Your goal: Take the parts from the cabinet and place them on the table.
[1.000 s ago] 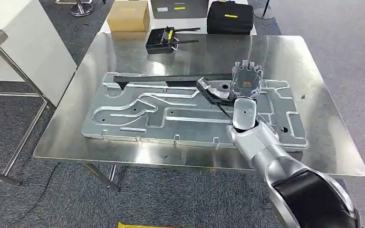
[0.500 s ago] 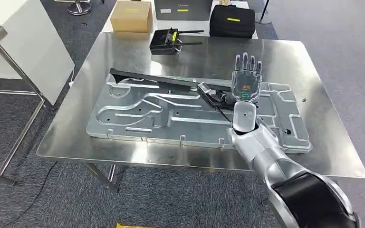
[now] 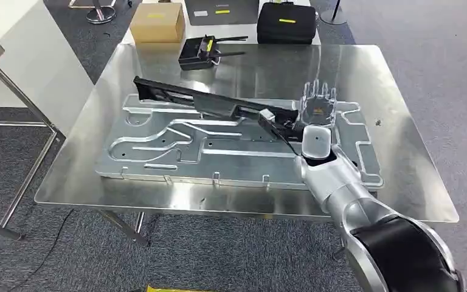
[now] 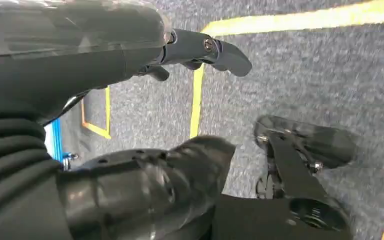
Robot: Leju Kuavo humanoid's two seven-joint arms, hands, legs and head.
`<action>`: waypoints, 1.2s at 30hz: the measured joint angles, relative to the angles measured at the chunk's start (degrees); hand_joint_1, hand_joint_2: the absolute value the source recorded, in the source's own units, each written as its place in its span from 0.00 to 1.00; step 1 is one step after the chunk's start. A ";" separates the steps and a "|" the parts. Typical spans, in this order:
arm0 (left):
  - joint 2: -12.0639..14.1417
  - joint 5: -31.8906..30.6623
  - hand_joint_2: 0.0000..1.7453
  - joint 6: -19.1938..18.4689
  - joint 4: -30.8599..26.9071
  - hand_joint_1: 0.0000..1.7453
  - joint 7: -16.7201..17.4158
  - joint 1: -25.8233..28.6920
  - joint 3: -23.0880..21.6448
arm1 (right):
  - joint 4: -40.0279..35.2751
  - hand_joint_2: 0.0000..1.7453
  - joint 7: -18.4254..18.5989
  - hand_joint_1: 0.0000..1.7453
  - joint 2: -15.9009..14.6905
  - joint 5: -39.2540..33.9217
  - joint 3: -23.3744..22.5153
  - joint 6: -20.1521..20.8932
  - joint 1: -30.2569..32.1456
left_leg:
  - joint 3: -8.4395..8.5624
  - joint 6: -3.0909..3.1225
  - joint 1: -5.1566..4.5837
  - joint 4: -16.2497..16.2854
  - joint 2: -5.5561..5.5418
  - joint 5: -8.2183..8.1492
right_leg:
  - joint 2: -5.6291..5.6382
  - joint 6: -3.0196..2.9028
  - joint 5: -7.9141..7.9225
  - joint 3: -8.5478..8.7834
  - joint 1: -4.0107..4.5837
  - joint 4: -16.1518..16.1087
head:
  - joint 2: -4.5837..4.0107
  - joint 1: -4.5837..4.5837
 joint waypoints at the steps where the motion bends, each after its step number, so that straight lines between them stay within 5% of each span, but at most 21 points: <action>1: 0.00 0.00 0.00 0.00 0.00 0.00 0.07 -0.03 -0.02 | 0.24 0.00 -0.16 0.00 0.02 0.00 -0.09 0.98 0.01 | -0.85 0.01 -0.02 2.09 0.00 -0.35 | 0.00 -0.06 0.04 -0.17 0.17 0.08 | 0.00 0.00; 2: 0.00 0.00 0.00 0.00 0.00 0.00 0.11 -0.04 -0.02 | 0.52 0.00 -0.20 0.00 0.13 0.00 -0.17 1.58 0.00 | -0.36 0.16 -0.04 1.43 0.00 0.63 | 0.00 -0.11 0.11 -0.37 0.30 0.23 | 0.00 0.00; 5: 0.02 -0.02 0.00 0.00 0.00 0.00 0.13 -0.28 -0.02 | 1.07 0.00 -0.61 0.00 0.26 -0.11 -0.59 7.76 -0.92 | 6.84 1.08 -0.31 -11.33 0.00 6.69 | 0.00 -0.09 0.15 -0.72 0.43 0.88 | 0.00 0.00; 6: 0.09 0.00 0.00 0.07 0.02 0.00 0.13 -0.57 -0.02 | 1.31 0.00 -0.75 0.00 0.31 0.00 -0.59 10.64 -1.38 | 8.28 1.40 -0.66 -14.34 -0.08 6.22 | -0.01 0.19 0.25 -1.03 0.68 1.12 | 0.00 0.00; 10: 0.07 0.07 0.00 0.07 0.02 0.00 0.11 -0.77 -0.02 | 1.60 0.00 -1.38 0.00 0.48 0.00 -0.63 13.19 -1.59 | 7.68 2.08 -1.05 -14.64 -0.14 7.74 | 0.03 1.73 1.47 -1.37 0.47 0.66 | 0.00 0.00; 11: 0.02 0.09 0.00 0.07 0.02 0.00 0.11 -0.76 -0.02 | 1.60 0.00 -1.38 0.00 0.48 0.00 -0.68 13.15 -1.63 | 7.61 2.54 -0.39 -15.48 0.22 8.62 | 0.08 2.03 0.99 -1.70 0.46 1.02 | 0.00 0.04; 13: 0.02 0.11 0.00 0.04 0.02 0.00 0.04 -1.03 -0.02 | 1.62 0.00 -1.23 0.00 0.48 0.09 -0.83 12.93 -1.79 | 6.70 3.28 -0.56 -15.73 0.43 9.60 | 0.07 2.40 -4.28 -3.37 0.28 5.76 | 0.00 0.09; 15: 0.02 0.11 0.00 0.04 0.02 0.00 0.04 -0.99 -0.02 | 1.71 0.00 -1.05 0.00 0.48 0.13 -0.85 12.34 -1.75 | 5.48 3.36 -0.64 -15.71 0.48 10.47 | 0.07 2.87 -9.54 -5.95 0.14 14.39 | 0.00 0.09; 16: 0.02 0.13 0.00 -0.02 0.00 0.00 0.07 -0.98 -0.02 | 1.79 0.00 -0.96 0.00 0.48 0.20 -0.85 12.03 -1.74 | 4.80 3.31 -0.66 -15.67 0.53 10.94 | 0.06 3.05 -10.59 -6.53 0.02 17.40 | 0.00 0.11; 18: 0.00 0.17 0.00 -0.04 0.02 0.00 0.04 -1.02 -0.02 | 1.79 0.00 -0.90 0.00 0.48 0.26 -0.85 11.53 -1.74 | 3.68 3.10 -0.67 -15.66 0.52 11.86 | 0.03 3.20 -8.50 -3.90 -0.29 15.59 | 0.00 0.11; 20: 0.00 0.20 0.00 -0.17 0.02 0.00 0.04 -1.01 -0.02 | 1.75 0.00 -0.83 0.00 0.50 0.26 -0.88 11.09 -1.97 | 2.86 2.71 -0.66 -15.64 0.48 12.73 | 0.00 3.03 -5.01 3.00 -0.52 5.94 | 0.00 0.09; 21: 0.00 0.20 0.00 -0.17 0.02 0.00 0.04 -1.02 -0.02 | 1.71 0.00 -0.83 0.00 0.57 0.26 -0.90 11.07 -2.19 | 2.63 2.42 -0.68 -15.56 0.44 13.11 | 0.02 2.83 -5.86 5.87 -0.58 1.33 | 0.00 0.09; 22: 0.00 0.20 0.00 -0.17 0.02 0.00 0.04 -1.06 -0.02 | 1.68 0.00 -0.83 0.00 0.72 0.26 -0.92 11.05 -2.33 | 2.31 2.00 -0.84 -15.56 0.38 13.59 | 0.14 2.52 -5.86 6.57 0.02 -0.12 | 0.00 -0.04; 25: -0.07 0.22 0.00 -0.22 0.00 0.00 0.07 -0.97 -0.02 | 1.71 0.00 -0.68 0.00 0.74 0.26 -1.05 11.01 -2.43 | 2.22 0.83 -0.65 -16.45 0.35 15.23 | 0.23 1.40 -4.67 5.52 0.51 -0.24 | 0.00 0.17; 26: -0.09 0.22 0.00 -0.20 0.00 0.00 0.07 -0.87 -0.02 | 1.73 0.00 -0.68 0.00 0.85 0.24 -1.07 11.01 -2.39 | 1.84 0.45 -0.61 -16.47 0.28 15.42 | 0.14 0.68 -3.70 4.94 -0.08 -1.04 | 0.00 0.15; 28: -0.07 0.24 0.00 -0.22 0.00 0.00 0.07 -0.81 -0.02 | 1.73 0.00 -0.68 0.00 1.09 0.11 -1.16 10.96 -2.51 | 0.16 0.25 -0.38 -12.58 0.20 9.42 | -0.11 -0.44 -2.26 3.74 0.01 -1.10 | 0.00 0.13; 30: -0.11 0.26 0.00 -0.26 0.00 0.00 0.04 -0.88 -0.04 | 1.73 0.00 -0.70 0.00 1.14 0.11 -1.31 10.90 -2.48 | -1.97 -0.04 -0.38 -3.62 0.20 2.87 | -0.14 -0.67 -0.77 1.88 0.29 -1.00 | 0.00 0.13; 32: -0.15 0.26 0.00 -0.24 0.00 0.00 0.02 -0.87 -0.04 | 1.73 0.00 -0.70 0.00 1.14 0.11 -1.33 10.90 -2.45 | -2.22 -0.10 -0.39 1.96 0.21 2.00 | -0.15 -0.64 0.55 -0.11 0.48 -0.80 | 0.00 0.13; 34: -0.15 0.26 0.00 -0.24 0.00 0.00 0.02 -0.88 -0.04 | 1.73 0.00 -0.70 0.00 1.14 0.11 -1.36 10.87 -2.42 | 1.61 0.09 -0.40 -1.08 0.21 5.61 | -0.15 -0.46 1.78 -2.06 0.51 -0.48 | 0.00 0.11; 35: -0.15 0.26 0.00 -0.24 0.00 0.00 0.02 -0.92 -0.04 | 1.73 0.00 -0.70 0.00 1.14 0.11 -1.38 10.87 -2.42 | 4.85 0.29 -0.40 -5.06 0.21 6.94 | -0.13 -0.31 2.36 -2.85 0.50 -0.31 | 0.00 0.11; 36: -0.15 0.26 0.00 -0.17 0.02 0.00 0.00 -1.01 -0.04 | 1.71 0.00 -0.70 0.00 1.12 0.11 -1.42 10.79 -2.47 | 9.33 0.69 -0.47 -10.69 0.14 6.27 | -0.11 -0.07 2.96 -3.43 0.47 -0.03 | 0.00 0.09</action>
